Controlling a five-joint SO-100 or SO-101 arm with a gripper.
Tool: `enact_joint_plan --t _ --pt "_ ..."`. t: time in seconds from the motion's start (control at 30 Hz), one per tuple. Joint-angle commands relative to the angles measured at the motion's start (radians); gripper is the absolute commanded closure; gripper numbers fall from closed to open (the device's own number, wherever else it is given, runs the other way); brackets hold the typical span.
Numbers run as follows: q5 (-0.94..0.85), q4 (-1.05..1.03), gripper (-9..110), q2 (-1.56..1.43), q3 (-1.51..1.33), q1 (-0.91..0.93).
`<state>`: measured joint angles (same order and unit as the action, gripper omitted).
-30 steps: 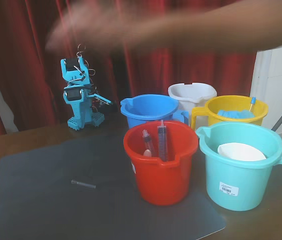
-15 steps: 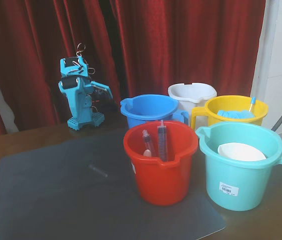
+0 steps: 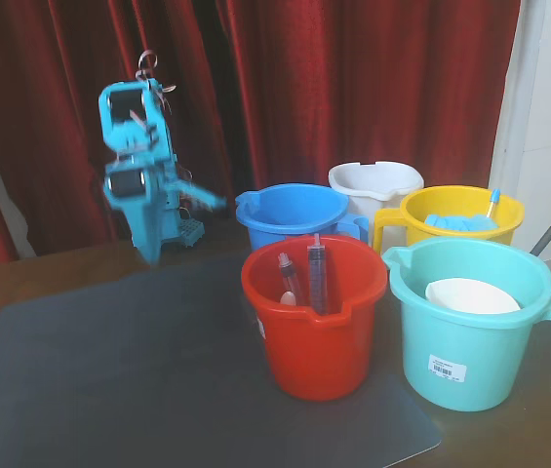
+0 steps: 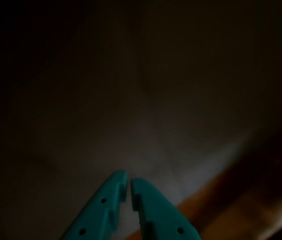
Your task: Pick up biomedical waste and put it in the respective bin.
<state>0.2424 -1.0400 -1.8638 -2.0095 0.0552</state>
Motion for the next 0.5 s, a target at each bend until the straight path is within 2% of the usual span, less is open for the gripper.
enact_joint_plan --t 0.0,0.23,0.47 --pt "0.003 -0.011 102 0.064 0.124 -0.009" --pt "0.152 0.0 102 0.087 0.23 -0.003" --pt "0.164 0.006 102 0.074 0.229 0.002"
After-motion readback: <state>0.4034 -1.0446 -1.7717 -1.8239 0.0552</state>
